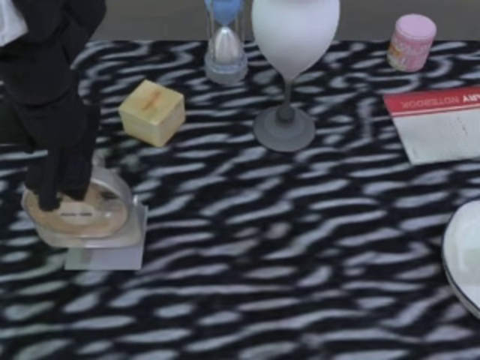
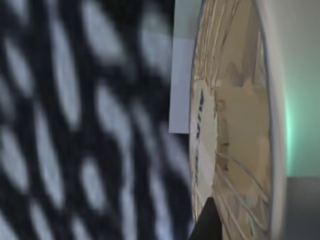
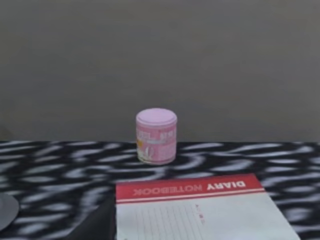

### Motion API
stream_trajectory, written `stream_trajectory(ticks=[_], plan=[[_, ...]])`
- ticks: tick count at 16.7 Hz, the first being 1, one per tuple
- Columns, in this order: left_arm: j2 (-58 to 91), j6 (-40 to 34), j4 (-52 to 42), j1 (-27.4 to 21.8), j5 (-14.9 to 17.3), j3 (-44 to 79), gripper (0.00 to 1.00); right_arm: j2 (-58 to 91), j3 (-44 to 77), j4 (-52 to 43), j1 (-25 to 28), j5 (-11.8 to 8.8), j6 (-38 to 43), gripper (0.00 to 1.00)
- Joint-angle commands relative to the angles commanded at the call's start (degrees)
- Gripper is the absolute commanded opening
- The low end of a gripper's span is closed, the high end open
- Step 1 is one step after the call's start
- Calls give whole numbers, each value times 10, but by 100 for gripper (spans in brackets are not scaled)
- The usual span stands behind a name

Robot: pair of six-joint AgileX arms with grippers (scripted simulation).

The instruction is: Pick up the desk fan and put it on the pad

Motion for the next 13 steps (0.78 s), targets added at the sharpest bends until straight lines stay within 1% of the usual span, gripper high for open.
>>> stream_trajectory(ticks=[7,8,13], plan=[[0,0,0,0,0,0,98,0,0,0,0,0,0,100],[0,0,0,0,0,0,100,0,0,0,0,0,0,100],[0,0,0,0,0,0,100,0,0,0,0,0,0,100]])
